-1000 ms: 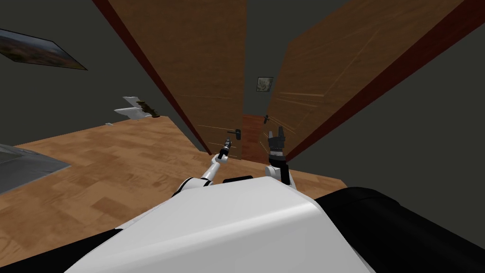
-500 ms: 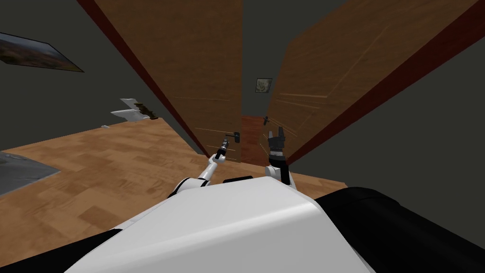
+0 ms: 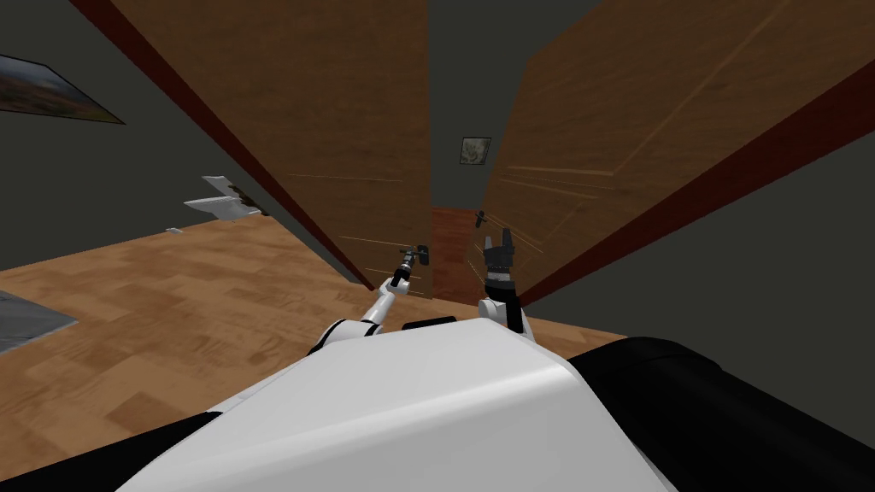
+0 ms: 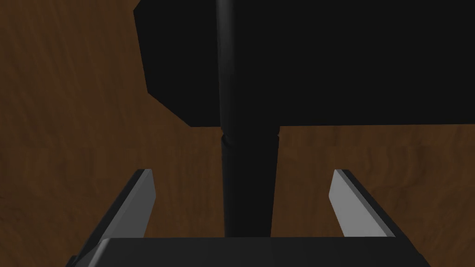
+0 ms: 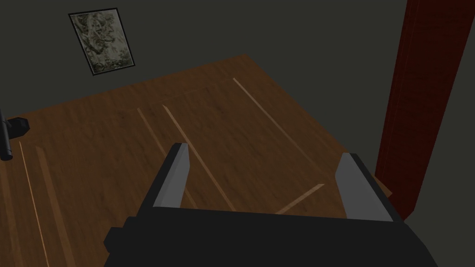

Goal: Push the door open

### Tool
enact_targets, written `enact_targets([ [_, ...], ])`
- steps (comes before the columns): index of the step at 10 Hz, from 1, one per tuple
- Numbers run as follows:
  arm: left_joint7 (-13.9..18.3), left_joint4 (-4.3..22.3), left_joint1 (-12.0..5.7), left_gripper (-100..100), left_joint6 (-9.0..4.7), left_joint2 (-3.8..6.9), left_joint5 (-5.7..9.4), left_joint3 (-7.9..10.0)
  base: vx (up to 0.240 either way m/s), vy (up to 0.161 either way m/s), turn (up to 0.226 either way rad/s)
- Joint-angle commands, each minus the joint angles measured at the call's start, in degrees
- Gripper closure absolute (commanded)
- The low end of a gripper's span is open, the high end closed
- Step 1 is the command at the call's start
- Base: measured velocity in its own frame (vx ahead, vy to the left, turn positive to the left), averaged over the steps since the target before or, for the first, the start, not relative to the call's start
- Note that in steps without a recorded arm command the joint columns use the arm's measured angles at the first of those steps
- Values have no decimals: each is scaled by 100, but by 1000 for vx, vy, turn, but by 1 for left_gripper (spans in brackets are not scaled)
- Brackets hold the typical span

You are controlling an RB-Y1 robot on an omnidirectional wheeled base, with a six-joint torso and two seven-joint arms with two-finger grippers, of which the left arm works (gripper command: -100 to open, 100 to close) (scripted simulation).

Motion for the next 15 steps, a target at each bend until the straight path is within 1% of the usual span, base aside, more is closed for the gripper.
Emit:
enact_targets([
  [1, 0, 0, 0, -100, 0, 0, 0, 0, 70, -13, -3],
  [2, 0, 0, 0, 100, 0, 0, 0, 0, -9, 0, 5],
  [7, 0, 0, 0, 100, 0, 0, 0, 0, -6, 2, -4],
  [8, -19, -14, -18, 100, 4, 110, 28, 85, 84, -80, 22],
  [9, -25, -14, -16, 100, 5, 133, 35, 106, 162, -123, 60],
  [11, -52, -16, -8, 100, 10, 227, 63, 196, 154, -104, 38],
  [12, -52, -16, -8, 100, 10, 227, 63, 196, 122, -71, 16],
  [13, -76, -17, -1, 100, 14, 299, 89, 277, 118, -96, 27],
  [14, -94, -19, 4, 100, 17, 346, 108, 338, 169, -143, 28],
  [15, -102, -19, 7, 100, 19, 369, 118, 368, 163, -146, 75],
])
